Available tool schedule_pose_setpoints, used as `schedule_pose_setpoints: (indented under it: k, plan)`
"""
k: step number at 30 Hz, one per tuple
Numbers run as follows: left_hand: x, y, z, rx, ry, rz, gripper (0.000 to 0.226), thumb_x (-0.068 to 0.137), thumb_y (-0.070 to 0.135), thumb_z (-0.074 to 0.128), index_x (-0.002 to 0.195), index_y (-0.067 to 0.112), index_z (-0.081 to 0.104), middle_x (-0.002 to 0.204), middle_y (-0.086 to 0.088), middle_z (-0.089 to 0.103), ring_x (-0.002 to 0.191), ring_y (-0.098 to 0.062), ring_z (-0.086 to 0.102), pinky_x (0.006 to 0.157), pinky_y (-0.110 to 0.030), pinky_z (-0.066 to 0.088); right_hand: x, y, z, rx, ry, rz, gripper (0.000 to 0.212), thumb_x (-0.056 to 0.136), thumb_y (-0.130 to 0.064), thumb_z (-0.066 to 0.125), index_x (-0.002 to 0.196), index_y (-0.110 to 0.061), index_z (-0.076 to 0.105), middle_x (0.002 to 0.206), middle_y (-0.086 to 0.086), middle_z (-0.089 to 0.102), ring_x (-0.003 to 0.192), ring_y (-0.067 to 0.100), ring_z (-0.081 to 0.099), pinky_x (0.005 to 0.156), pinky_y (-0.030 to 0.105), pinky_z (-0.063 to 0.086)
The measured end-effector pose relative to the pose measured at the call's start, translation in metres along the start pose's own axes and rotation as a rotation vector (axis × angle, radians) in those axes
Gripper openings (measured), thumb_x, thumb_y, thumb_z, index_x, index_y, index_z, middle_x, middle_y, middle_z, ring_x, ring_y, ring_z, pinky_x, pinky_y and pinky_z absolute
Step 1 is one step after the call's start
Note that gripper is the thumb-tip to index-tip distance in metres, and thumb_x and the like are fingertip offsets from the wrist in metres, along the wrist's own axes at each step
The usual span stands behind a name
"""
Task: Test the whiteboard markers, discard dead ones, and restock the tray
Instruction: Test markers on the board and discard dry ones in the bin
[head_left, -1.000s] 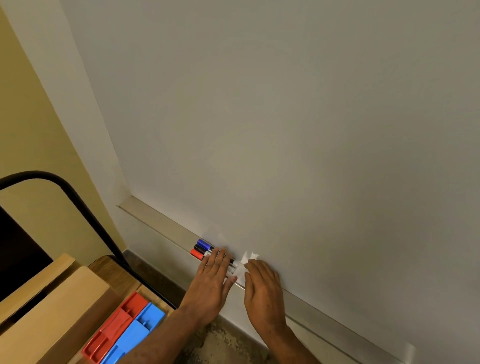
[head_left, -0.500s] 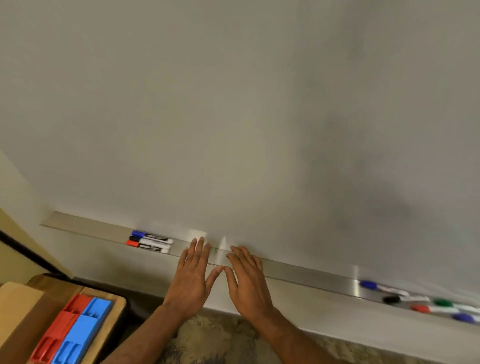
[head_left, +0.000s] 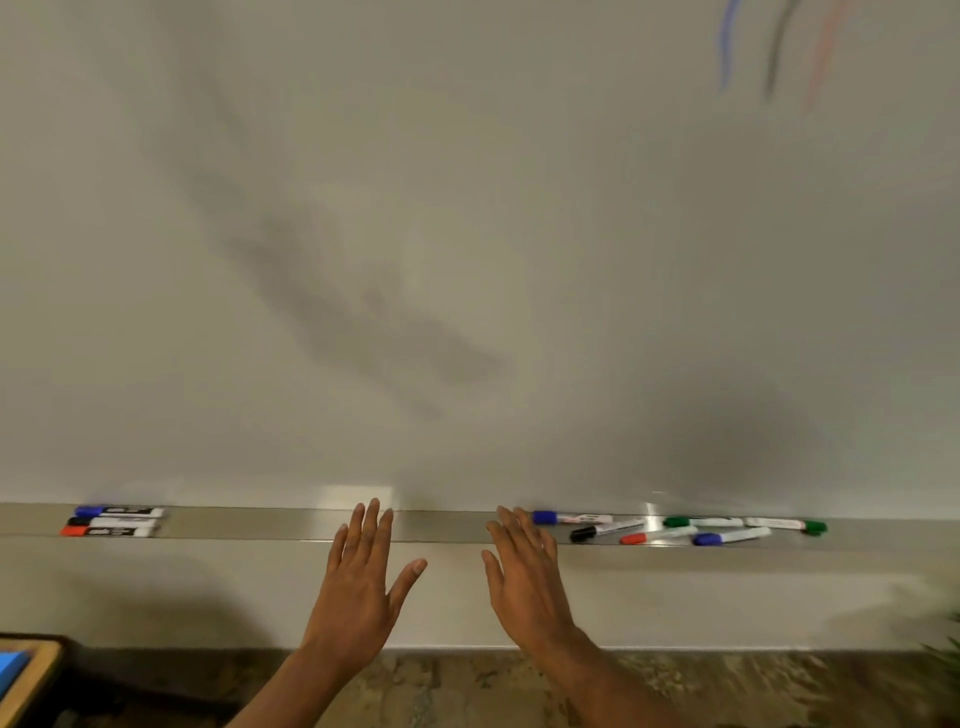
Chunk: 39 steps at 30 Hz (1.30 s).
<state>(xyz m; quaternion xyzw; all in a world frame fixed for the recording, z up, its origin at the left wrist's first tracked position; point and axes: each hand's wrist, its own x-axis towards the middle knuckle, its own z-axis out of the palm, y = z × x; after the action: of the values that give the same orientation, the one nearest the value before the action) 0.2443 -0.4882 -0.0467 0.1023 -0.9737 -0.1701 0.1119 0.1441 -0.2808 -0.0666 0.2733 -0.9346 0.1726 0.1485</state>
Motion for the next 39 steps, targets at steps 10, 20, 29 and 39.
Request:
schedule_pose_setpoints:
  k: [10, 20, 29, 39]
  plan:
    - [0.014, 0.042, 0.036, 0.132, -0.042, 0.101, 0.077, 0.103, 0.067, 0.020, 0.162, 0.017, 0.013, 0.170, -0.005, 0.006, 0.156, -0.015, -0.009, 0.123, -0.030, -0.007, 0.003, 0.120, -0.012, -0.112, -0.054, 0.175, 0.052, 0.066, -0.008, 0.089, 0.115, -0.013, 0.072, 0.120, 0.008, 0.071, 0.114, 0.029, 0.067, 0.094, 0.047, 0.054]
    - [0.025, 0.027, 0.077, 0.169, -0.047, 0.110, 0.075, 0.105, 0.063, 0.022, 0.162, 0.015, 0.013, 0.170, -0.008, 0.010, 0.157, -0.020, -0.001, 0.122, -0.035, 0.003, 0.021, 0.151, 0.035, -0.050, -0.140, 0.133, 0.062, 0.051, -0.009, 0.096, 0.109, -0.013, 0.073, 0.107, 0.004, 0.075, 0.101, 0.023, 0.072, 0.088, 0.039, 0.058]
    - [0.033, 0.029, 0.083, 0.128, -0.081, 0.086, 0.074, 0.105, 0.063, 0.021, 0.162, 0.017, 0.013, 0.170, -0.006, 0.010, 0.157, -0.018, -0.002, 0.122, -0.035, 0.001, 0.035, 0.154, 0.054, -0.023, -0.103, 0.040, 0.052, 0.050, -0.007, 0.094, 0.097, -0.019, 0.075, 0.093, -0.003, 0.075, 0.086, 0.016, 0.072, 0.081, 0.034, 0.059]
    - [0.044, 0.050, 0.070, -0.089, -0.136, -0.016, 0.084, 0.089, 0.079, -0.007, 0.159, 0.034, 0.003, 0.166, 0.016, -0.012, 0.150, 0.002, -0.023, 0.124, -0.022, -0.011, 0.048, 0.131, 0.047, 0.087, 0.047, -0.151, 0.052, 0.059, 0.004, 0.087, 0.106, -0.014, 0.073, 0.104, 0.002, 0.073, 0.096, 0.021, 0.068, 0.090, 0.035, 0.056]
